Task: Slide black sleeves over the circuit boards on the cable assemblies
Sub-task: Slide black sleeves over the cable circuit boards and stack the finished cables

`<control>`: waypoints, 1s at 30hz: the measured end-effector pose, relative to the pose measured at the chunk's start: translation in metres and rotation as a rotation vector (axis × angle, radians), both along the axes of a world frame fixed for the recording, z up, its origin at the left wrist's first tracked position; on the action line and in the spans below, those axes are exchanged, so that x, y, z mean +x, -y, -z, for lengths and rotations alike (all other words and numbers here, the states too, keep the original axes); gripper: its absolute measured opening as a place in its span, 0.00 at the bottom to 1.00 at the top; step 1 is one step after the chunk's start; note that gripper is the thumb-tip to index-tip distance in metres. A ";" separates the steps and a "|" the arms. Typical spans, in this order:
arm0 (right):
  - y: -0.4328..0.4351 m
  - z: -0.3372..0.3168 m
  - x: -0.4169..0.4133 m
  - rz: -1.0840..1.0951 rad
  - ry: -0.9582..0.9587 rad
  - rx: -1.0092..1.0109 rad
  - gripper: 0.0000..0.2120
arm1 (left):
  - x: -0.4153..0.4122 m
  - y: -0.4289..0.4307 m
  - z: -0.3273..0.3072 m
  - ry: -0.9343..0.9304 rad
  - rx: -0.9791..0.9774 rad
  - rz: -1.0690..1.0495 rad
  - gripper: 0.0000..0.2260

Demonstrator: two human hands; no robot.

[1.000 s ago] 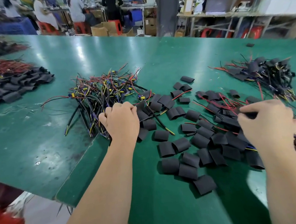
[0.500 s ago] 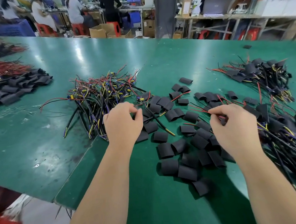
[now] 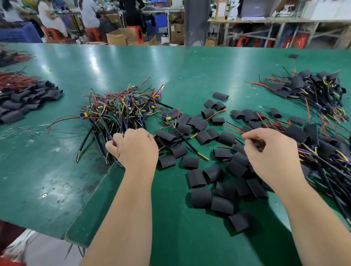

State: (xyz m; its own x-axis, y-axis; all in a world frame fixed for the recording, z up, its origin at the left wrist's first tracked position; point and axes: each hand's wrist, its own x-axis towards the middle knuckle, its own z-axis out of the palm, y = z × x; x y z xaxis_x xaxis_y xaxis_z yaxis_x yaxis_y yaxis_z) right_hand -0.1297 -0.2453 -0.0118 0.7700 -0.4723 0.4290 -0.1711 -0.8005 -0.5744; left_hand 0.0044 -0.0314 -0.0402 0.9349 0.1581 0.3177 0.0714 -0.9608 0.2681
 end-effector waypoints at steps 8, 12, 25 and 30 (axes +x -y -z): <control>-0.003 0.004 0.001 -0.011 -0.009 0.009 0.08 | 0.003 0.006 0.001 -0.037 0.004 0.044 0.08; -0.005 0.005 0.001 -0.015 -0.011 0.035 0.07 | 0.001 0.003 -0.003 0.156 -0.140 0.020 0.07; -0.076 0.000 0.068 -0.494 -0.174 -0.136 0.14 | -0.015 0.005 -0.017 0.372 -0.392 0.192 0.06; -0.087 0.005 0.103 -0.461 -0.428 -0.315 0.16 | -0.017 0.003 -0.020 0.486 -0.372 0.381 0.05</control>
